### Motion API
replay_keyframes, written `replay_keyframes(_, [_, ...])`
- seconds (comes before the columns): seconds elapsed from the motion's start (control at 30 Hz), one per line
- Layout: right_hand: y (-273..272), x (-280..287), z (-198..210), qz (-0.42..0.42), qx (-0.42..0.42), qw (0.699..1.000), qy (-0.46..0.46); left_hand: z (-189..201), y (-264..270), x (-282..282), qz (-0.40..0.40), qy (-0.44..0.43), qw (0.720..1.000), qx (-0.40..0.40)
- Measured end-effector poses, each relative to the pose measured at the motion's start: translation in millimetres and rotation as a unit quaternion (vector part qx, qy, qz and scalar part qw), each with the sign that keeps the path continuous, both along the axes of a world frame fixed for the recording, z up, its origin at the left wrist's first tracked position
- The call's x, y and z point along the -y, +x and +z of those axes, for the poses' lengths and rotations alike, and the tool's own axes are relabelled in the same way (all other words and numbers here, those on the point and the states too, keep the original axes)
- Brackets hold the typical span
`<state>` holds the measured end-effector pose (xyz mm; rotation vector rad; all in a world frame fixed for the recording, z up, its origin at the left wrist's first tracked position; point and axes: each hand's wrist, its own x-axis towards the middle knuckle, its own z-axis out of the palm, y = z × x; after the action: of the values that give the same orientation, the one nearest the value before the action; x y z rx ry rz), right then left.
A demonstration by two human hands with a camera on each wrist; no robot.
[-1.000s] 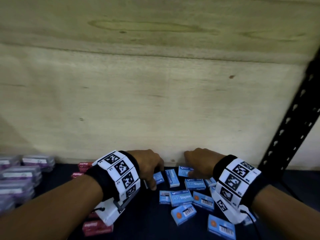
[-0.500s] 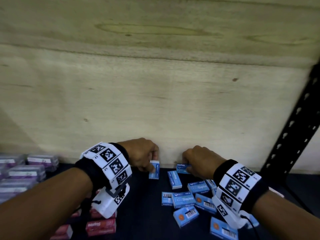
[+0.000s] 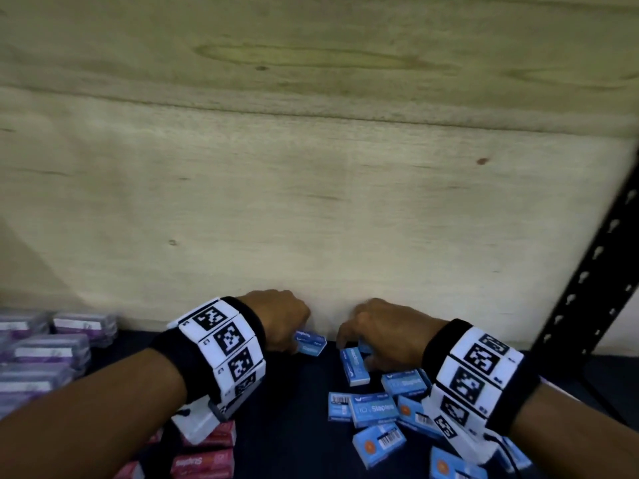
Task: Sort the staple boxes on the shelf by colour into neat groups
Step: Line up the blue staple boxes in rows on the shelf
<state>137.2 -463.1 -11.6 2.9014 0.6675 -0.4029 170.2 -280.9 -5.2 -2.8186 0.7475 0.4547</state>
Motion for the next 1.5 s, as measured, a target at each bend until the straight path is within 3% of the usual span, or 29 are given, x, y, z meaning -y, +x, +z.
replay_keyframes(0.23, [5,-5,-6,0.008,-0.013,0.996,-0.084,-1,4,5,-0.008,-0.004,1.000,0.009])
replay_keyframes(0.5, [2,-2,-6,0.022,-0.002,0.996,-0.084,-1,-4,9,-0.016,0.033,0.999,0.012])
replay_keyframes(0.67, [-2,3,-1,0.011,0.013,0.998,-0.059,17,-18,8,-0.037,0.022,0.998,0.055])
replay_keyframes(0.87, [-8,12,-1,0.004,0.038,0.999,-0.027,8,-44,27,-0.071,-0.046,0.994,-0.072])
replay_keyframes(1.2, [-17,33,1,-0.041,0.035,0.997,0.048,-2,-57,41,-0.108,-0.086,0.987,-0.076])
replay_keyframes(1.5, [-18,34,-2,-0.057,-0.009,0.989,0.140,-7,-52,32,-0.078,-0.140,0.981,-0.107])
